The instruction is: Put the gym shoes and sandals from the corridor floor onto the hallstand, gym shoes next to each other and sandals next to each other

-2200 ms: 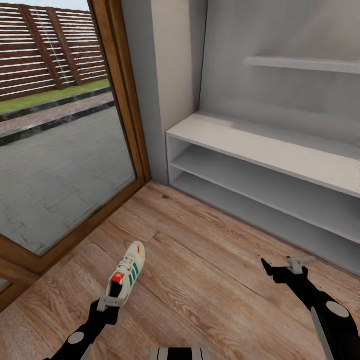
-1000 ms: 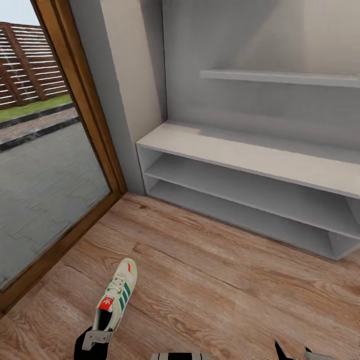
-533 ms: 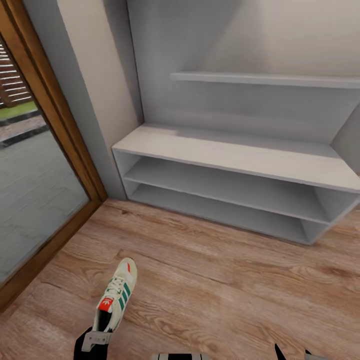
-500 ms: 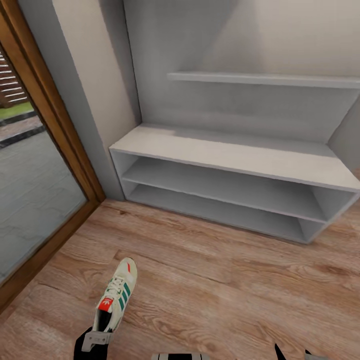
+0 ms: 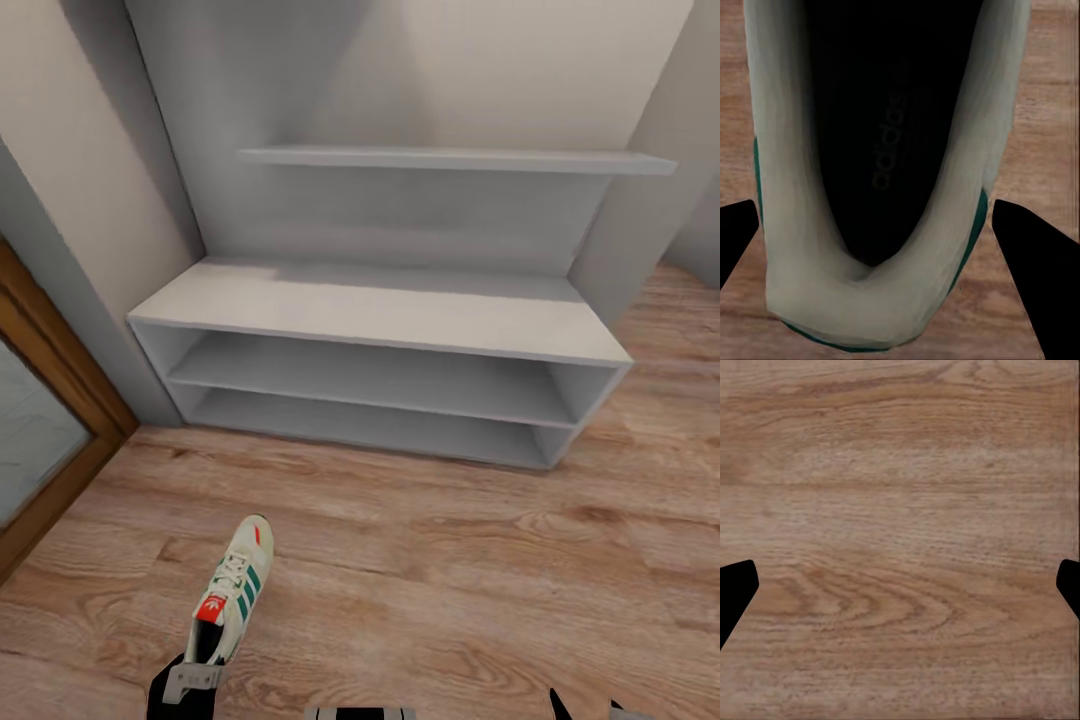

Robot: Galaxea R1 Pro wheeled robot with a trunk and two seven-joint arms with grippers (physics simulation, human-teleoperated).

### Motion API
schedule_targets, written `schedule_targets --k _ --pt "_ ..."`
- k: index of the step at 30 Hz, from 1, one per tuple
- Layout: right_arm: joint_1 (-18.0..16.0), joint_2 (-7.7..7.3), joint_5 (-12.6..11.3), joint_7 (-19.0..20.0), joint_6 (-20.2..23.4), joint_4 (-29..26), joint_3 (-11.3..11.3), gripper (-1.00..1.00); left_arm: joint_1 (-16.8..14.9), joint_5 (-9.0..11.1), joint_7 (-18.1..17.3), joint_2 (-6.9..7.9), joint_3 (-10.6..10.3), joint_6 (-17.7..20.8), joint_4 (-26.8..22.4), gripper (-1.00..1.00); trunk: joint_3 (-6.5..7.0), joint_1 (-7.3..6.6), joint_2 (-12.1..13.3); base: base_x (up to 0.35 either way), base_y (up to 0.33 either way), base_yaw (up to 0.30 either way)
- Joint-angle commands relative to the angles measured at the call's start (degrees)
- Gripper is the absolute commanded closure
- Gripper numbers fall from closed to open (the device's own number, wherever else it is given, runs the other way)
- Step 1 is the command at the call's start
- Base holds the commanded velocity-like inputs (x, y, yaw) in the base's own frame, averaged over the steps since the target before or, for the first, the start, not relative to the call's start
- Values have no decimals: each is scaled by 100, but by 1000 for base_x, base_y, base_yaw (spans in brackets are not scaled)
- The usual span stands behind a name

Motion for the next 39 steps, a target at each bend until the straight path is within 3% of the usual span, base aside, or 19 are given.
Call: schedule_targets --k 1,39 --pt "-8 4 33 47 -20 6 -33 -100 0 -26 -51 -5 44 -15 0 100 -4 0 -1 45 -13 -300" --pt "-8 5 34 40 -20 13 -38 -100 2 -26 -51 -5 44 -120 17 100 -4 0 -1 3 -1 -300"
